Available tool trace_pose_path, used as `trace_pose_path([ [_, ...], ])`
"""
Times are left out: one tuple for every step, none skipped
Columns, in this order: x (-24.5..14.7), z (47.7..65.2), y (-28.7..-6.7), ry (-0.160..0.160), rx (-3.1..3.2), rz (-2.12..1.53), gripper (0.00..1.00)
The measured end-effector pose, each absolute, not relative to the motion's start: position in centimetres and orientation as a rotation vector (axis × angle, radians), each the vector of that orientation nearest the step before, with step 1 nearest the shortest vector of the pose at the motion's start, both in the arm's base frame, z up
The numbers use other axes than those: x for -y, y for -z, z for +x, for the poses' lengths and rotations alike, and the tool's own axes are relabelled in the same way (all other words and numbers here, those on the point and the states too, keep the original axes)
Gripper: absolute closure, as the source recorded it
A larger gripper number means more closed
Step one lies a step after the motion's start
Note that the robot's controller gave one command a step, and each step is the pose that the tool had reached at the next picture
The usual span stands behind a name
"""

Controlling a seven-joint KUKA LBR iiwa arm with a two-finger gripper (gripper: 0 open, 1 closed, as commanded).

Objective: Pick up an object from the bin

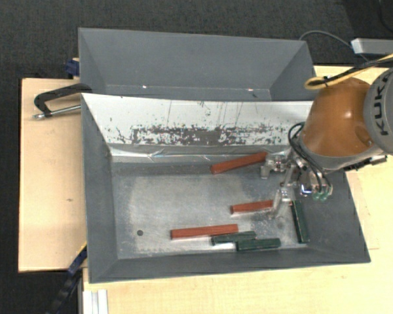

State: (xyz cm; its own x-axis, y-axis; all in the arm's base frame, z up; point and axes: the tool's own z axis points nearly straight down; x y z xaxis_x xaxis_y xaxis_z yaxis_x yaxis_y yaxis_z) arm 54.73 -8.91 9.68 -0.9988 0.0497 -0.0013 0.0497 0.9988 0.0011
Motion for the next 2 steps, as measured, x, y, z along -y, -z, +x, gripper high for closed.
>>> trace_pose_path([
  [5.09, 55.49, -9.89, -0.003, -3.110, 0.414, 1.00],
  [5.11, 55.49, -9.88, -0.003, -3.110, 0.415, 0.00],
])
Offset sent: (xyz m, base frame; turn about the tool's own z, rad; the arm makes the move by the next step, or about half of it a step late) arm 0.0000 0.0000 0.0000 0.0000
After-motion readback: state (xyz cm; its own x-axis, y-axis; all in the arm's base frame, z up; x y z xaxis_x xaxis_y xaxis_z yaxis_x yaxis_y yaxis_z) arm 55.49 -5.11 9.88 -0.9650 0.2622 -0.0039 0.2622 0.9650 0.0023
